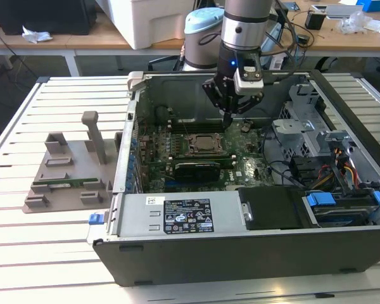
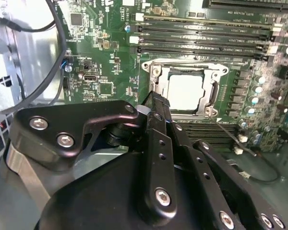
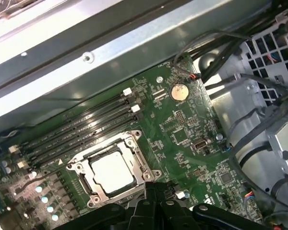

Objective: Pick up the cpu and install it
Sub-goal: 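Install the first cpu locking lever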

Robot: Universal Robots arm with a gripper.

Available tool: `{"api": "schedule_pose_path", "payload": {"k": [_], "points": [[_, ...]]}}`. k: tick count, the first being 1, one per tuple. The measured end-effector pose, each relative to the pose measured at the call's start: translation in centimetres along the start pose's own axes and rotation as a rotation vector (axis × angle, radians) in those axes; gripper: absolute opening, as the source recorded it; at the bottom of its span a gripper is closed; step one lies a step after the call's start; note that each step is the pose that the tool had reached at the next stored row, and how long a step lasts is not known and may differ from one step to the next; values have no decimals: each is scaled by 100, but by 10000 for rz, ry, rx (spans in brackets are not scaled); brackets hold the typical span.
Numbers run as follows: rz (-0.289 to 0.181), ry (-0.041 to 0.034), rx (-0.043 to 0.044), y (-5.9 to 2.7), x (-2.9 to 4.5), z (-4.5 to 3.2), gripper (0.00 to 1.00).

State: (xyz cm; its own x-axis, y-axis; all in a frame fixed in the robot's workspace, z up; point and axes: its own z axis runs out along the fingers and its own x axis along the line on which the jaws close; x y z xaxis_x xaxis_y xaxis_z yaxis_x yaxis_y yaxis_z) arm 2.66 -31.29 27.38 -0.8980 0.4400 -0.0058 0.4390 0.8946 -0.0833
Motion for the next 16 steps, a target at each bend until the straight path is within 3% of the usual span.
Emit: {"api": "schedule_pose_path", "payload": {"k": [3,16], "points": [[-613,-51,-3,0,0,0,11],[-2241,-188,-13,0,0,0,11]]}}
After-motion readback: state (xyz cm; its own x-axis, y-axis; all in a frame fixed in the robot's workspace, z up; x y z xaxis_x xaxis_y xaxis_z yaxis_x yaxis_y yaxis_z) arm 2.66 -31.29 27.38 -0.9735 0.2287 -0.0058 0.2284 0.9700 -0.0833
